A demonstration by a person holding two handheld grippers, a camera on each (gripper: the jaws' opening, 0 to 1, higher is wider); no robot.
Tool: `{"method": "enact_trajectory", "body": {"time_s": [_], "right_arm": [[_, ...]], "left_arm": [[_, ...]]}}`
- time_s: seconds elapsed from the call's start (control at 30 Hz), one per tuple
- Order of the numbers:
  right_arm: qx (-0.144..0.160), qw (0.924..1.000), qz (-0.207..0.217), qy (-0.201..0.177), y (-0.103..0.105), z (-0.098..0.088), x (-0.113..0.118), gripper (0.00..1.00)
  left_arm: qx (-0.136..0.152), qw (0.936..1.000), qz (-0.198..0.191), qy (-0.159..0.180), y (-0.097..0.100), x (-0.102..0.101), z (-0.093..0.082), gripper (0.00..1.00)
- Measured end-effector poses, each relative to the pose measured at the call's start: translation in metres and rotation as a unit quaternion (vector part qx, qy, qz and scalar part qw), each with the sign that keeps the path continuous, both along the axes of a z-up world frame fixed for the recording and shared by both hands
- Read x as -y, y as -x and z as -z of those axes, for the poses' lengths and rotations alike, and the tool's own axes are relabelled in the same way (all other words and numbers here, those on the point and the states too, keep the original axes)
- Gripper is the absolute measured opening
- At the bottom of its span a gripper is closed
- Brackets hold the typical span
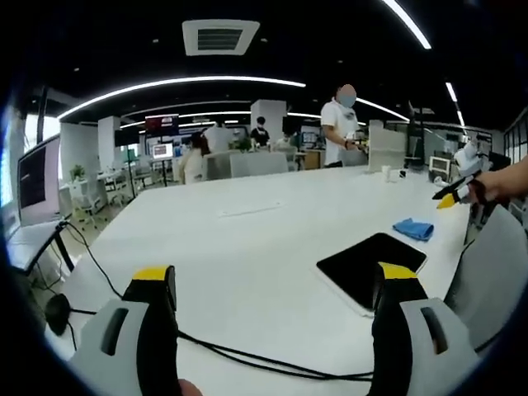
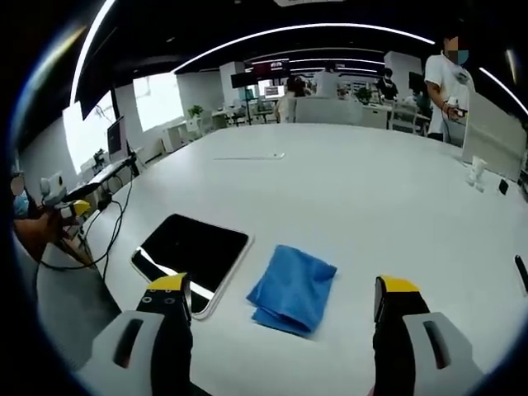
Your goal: Wipe the mirror surface with the cleaning cloth until all visible marks leave the cleaned area.
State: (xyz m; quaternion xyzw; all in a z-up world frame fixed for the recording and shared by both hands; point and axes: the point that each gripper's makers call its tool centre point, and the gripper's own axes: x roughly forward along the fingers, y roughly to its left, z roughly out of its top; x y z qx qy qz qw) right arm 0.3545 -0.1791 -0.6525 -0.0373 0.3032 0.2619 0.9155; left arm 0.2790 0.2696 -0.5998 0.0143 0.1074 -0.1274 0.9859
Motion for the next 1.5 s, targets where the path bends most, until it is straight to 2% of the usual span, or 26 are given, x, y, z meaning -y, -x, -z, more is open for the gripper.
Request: {"method": "enact_trajectory", "body": {"time_s": [0.23, 0.33, 0.5, 0.73, 0.77, 0.87, 1.03, 1.07, 1.23, 1.37, 1.5], "right_arm": [[-0.005, 0.9999, 0.003, 0.016, -0.001, 0.002, 0.0, 0.88], [-0.01, 0.9998, 0.003, 0.019, -0.006, 0.003, -0.003, 0.83], [-0.033, 0.9991, 0.004, 0.025, -0.016, 0.01, -0.006, 0.7], [-0.091, 0.9939, 0.006, 0.063, -0.03, 0.043, -0.01, 0.53], [-0.099, 0.9927, 0.003, 0.069, -0.032, 0.051, -0.011, 0.49], [-0.112, 0.9907, 0.0, 0.077, -0.038, 0.065, -0.014, 0.42], [-0.16, 0.9802, 0.028, 0.114, -0.038, 0.09, -0.001, 0.33], [-0.161, 0.9795, 0.027, 0.118, -0.039, 0.093, -0.002, 0.3], [-0.156, 0.9779, 0.04, 0.133, -0.043, 0.09, -0.001, 0.23], [-0.161, 0.9758, 0.035, 0.143, -0.043, 0.092, -0.004, 0.07], [-0.173, 0.9726, 0.041, 0.15, -0.044, 0.093, -0.006, 0.04]], "left_arm": [[-0.006, 0.9999, 0.004, 0.013, 0.001, 0.003, 0.003, 0.99], [0.009, 0.9998, 0.01, 0.014, 0.002, 0.007, -0.002, 0.98], [0.001, 0.9997, 0.015, 0.02, 0.003, 0.01, 0.002, 0.99], [-0.016, 0.9995, 0.018, 0.02, 0.007, 0.012, 0.009, 0.99], [-0.024, 0.9996, 0.006, 0.011, 0.007, 0.008, 0.012, 0.99], [-0.036, 0.9991, 0.008, 0.019, 0.009, 0.011, 0.015, 0.99], [-0.044, 0.9988, 0.014, 0.014, 0.01, 0.014, 0.017, 0.99], [-0.047, 0.9986, 0.014, 0.018, 0.011, 0.015, 0.018, 0.99], [-0.053, 0.9983, 0.011, 0.021, 0.01, 0.014, 0.022, 0.99], [-0.05, 0.9985, 0.011, 0.021, 0.009, 0.014, 0.021, 0.98], [-0.052, 0.9983, 0.01, 0.023, 0.008, 0.015, 0.023, 0.97]]}}
